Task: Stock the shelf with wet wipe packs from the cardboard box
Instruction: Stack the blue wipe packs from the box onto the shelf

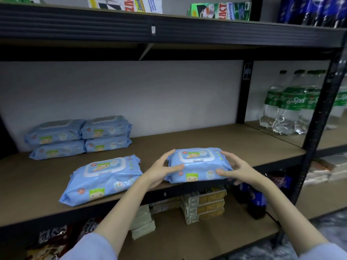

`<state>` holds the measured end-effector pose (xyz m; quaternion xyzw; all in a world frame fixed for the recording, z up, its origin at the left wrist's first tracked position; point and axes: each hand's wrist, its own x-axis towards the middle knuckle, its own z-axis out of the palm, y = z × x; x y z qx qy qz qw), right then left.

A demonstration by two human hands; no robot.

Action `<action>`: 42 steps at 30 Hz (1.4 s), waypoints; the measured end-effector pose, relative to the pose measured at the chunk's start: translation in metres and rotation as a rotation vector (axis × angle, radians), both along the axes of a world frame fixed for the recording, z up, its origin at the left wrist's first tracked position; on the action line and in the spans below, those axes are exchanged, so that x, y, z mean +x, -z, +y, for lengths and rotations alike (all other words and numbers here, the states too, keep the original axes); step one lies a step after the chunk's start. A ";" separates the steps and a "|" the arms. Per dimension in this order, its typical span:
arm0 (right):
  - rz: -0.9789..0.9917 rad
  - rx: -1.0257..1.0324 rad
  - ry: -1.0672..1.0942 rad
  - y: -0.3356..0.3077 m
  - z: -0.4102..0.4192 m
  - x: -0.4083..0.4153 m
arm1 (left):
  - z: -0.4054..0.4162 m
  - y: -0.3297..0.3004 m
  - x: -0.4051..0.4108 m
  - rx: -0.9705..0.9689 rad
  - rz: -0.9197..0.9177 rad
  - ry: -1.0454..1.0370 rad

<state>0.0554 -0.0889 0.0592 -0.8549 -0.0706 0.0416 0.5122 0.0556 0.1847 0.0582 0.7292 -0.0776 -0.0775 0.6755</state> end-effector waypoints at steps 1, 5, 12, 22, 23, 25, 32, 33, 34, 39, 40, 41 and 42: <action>0.022 0.052 -0.012 0.002 0.002 0.000 | -0.002 0.000 0.002 0.004 -0.001 -0.007; 0.008 0.360 0.019 0.008 0.012 0.001 | -0.006 0.000 0.004 0.037 -0.038 -0.076; -0.085 0.466 -0.020 -0.015 0.037 -0.009 | 0.016 -0.029 -0.019 0.120 -0.239 -0.189; -0.197 0.473 -0.245 -0.071 0.193 -0.010 | 0.161 -0.097 -0.073 0.105 -0.305 -0.392; -0.185 0.471 -0.269 -0.070 0.208 -0.009 | 0.176 -0.095 -0.078 0.102 -0.294 -0.408; -0.157 0.431 -0.313 -0.060 0.232 -0.008 | 0.199 -0.084 -0.086 0.133 -0.248 -0.425; -0.202 0.253 -0.367 -0.040 0.248 -0.007 | 0.219 -0.046 -0.103 0.313 -0.240 -0.454; -0.205 0.246 -0.373 -0.041 0.246 -0.007 | 0.220 -0.048 -0.101 0.363 -0.254 -0.444; -0.208 0.244 -0.376 -0.041 0.244 -0.007 | 0.220 -0.049 -0.100 0.417 -0.273 -0.435; -0.453 -0.234 -0.303 -0.031 0.238 -0.009 | 0.212 -0.036 -0.110 0.905 -0.538 -0.701; -0.555 -0.386 -0.258 -0.030 0.237 -0.011 | 0.209 -0.030 -0.114 1.073 -0.711 -0.802; -0.703 -0.508 -0.213 -0.029 0.237 -0.014 | 0.204 -0.026 -0.117 1.238 -0.876 -0.839; -0.872 -0.608 -0.184 -0.027 0.237 -0.015 | 0.199 -0.021 -0.118 1.378 -0.990 -0.803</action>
